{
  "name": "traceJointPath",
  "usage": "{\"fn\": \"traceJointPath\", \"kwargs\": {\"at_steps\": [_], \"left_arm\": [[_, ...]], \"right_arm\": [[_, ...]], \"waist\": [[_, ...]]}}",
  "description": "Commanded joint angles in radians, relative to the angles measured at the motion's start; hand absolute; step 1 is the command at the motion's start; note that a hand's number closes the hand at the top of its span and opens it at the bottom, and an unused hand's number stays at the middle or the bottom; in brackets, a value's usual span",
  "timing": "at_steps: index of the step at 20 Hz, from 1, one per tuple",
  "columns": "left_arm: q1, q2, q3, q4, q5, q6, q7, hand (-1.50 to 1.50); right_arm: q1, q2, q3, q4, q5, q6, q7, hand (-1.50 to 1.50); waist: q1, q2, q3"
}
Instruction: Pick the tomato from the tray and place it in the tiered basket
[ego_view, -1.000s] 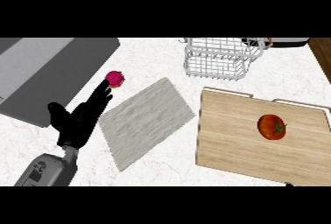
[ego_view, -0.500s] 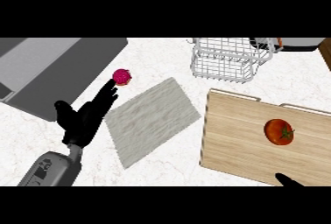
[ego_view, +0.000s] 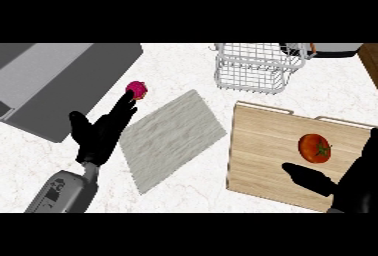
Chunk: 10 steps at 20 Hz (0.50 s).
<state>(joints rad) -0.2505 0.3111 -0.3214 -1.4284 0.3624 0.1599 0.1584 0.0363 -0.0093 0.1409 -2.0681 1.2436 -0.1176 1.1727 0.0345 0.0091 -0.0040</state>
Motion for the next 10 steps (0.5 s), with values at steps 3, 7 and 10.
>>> {"fn": "traceJointPath", "kwargs": {"at_steps": [3, 7, 10], "left_arm": [[0.008, 0.008, 0.036, 0.006, 0.0, -0.012, 0.005, 0.0], [0.037, -0.004, 0.029, -0.064, -0.002, 0.009, 0.036, 0.0], [0.009, 0.016, 0.057, -0.035, 0.009, -0.031, 0.041, 0.0]], "right_arm": [[-0.121, 0.009, -0.008, 0.133, -0.029, 0.073, 0.201, -1.5], [-0.165, 0.009, 0.058, 0.173, 0.041, 0.047, 0.312, -1.5], [-0.184, 0.009, 0.031, 0.142, 0.051, 0.12, 0.313, -1.5]], "waist": [[-0.024, -0.007, 0.004], [-0.02, -0.01, 0.004], [-0.029, -0.01, 0.003]]}}
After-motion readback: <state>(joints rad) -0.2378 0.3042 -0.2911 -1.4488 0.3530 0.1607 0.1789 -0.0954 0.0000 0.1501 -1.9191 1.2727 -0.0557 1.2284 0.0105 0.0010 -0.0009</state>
